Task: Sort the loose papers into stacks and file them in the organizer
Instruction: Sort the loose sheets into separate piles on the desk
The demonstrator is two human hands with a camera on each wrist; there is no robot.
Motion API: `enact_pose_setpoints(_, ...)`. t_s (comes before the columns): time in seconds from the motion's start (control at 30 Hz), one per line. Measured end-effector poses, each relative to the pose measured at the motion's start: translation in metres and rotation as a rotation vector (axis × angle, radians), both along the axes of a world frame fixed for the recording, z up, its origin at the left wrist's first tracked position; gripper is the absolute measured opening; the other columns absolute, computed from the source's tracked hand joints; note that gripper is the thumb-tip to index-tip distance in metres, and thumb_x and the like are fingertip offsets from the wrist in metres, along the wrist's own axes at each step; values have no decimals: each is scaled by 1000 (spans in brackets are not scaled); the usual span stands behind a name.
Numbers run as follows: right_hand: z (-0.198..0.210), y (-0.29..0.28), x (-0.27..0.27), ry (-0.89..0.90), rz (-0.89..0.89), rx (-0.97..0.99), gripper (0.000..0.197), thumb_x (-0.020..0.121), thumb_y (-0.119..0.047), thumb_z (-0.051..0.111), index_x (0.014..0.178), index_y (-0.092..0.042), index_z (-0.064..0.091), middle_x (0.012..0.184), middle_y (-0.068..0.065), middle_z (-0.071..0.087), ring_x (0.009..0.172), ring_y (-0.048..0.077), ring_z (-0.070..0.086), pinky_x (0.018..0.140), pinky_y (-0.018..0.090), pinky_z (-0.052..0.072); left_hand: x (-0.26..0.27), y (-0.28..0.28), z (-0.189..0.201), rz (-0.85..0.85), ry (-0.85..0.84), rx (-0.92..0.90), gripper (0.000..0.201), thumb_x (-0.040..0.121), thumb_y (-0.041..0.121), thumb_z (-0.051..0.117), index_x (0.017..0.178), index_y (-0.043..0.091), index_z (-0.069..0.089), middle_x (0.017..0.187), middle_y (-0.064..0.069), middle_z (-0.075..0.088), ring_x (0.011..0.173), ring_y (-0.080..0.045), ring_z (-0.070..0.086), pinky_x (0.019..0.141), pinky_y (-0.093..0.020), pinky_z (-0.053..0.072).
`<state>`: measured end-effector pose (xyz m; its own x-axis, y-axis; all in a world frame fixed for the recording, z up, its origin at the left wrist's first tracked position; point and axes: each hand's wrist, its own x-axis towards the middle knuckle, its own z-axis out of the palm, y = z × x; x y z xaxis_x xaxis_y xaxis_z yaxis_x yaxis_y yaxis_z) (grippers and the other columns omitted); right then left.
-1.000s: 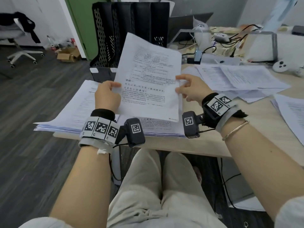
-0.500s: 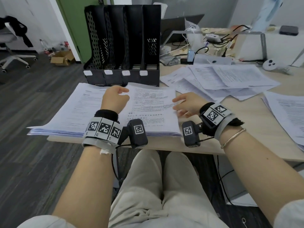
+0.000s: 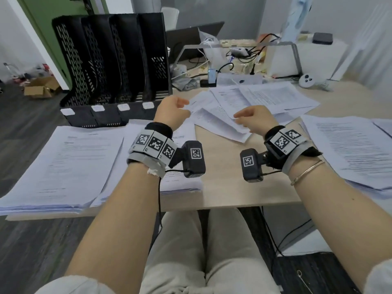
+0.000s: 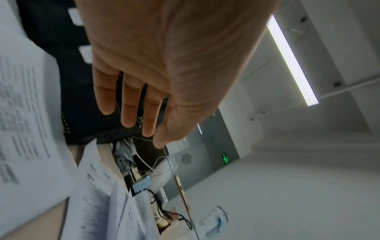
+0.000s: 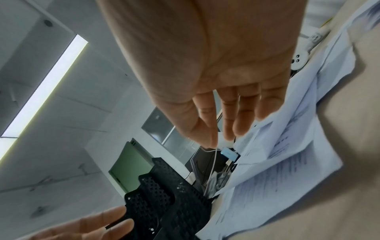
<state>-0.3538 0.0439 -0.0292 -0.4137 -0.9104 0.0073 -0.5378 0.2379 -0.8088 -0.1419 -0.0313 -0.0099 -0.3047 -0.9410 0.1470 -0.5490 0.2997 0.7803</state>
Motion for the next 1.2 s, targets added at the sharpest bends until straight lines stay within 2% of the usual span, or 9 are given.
enact_pose_setpoints(0.13, -5, -5, -30, 27, -86, 16, 23, 85, -6, 60, 106, -9, 69, 114, 9, 64, 109, 19, 56, 88, 22, 40, -42, -16, -1, -60, 0, 20, 37, 84, 12, 64, 120, 11, 57, 124, -6, 57, 115, -17, 53, 92, -27, 44)
enact_pose_setpoints(0.27, -14, -16, -54, 52, -114, 72, 27, 85, -9, 61, 111, -10, 67, 131, 8, 56, 124, 20, 48, 102, 28, 37, -81, -31, -9, -97, -67, 31, 47, 82, 19, 69, 126, 12, 53, 132, -5, 51, 122, -19, 48, 98, -27, 37)
enact_pose_setpoints(0.43, -24, -37, -75, 88, -83, 157, 33, 82, -18, 65, 116, -15, 64, 135, 6, 52, 125, 23, 47, 105, 33, 38, -114, -43, -22, -147, -177, -13, 68, 76, 33, 75, 134, 16, 45, 143, -5, 41, 135, -23, 33, 112, -37, 28)
enact_pose_setpoints(0.63, -38, -56, -88, 219, -26, 324, 50, 83, -29, 64, 132, -22, 52, 148, 10, 30, 136, 28, 33, 111, 38, 30, -131, -40, -50, -277, -539, 107, 97, 71, 54, 73, 148, 28, 22, 158, -5, 12, 146, -31, -5, 118, -50, 3)
enact_pose_setpoints(0.7, -41, -58, -93, 244, -13, 371, 56, 83, -34, 64, 135, -22, 47, 149, 9, 29, 138, 29, 29, 112, 41, 27, -132, -33, -54, -332, -674, 142, 97, 73, 57, 70, 150, 27, 17, 158, -7, 10, 145, -30, -5, 117, -48, 1)
enact_pose_setpoints(0.8, -41, -61, -98, 286, -17, 408, 66, 82, -41, 64, 140, -21, 40, 150, 7, 31, 139, 29, 25, 114, 45, 23, -131, -38, -71, -355, -800, 190, 109, 63, 69, 69, 150, 30, 14, 157, -6, 11, 143, -34, 2, 115, -54, 14)
enact_pose_setpoints(0.9, -39, -63, -99, 360, 23, 415, 60, 85, -41, 61, 140, -28, 41, 156, 2, 21, 145, 32, 11, 118, 48, 5, -129, -40, -76, -347, -845, 173, 116, 58, 75, 68, 149, 32, 12, 155, -4, 12, 142, -36, 5, 112, -57, 20)
enact_pose_setpoints(1.0, -38, -67, -96, 368, 64, 409, 56, 85, -41, 62, 138, -33, 44, 158, 3, 15, 146, 33, 3, 116, 49, -5, -128, -39, -76, -359, -848, 149, 116, 58, 76, 67, 149, 33, 11, 157, -3, 7, 143, -35, 2, 113, -59, 16)
enact_pose_setpoints(1.2, -33, -71, -93, 346, 11, 404, 67, 88, -40, 58, 144, -11, 33, 152, 9, 30, 142, 30, 22, 117, 45, 7, -124, -37, -80, -358, -816, 132, 114, 61, 76, 65, 150, 33, 8, 159, -1, -1, 145, -32, -6, 116, -56, 3)
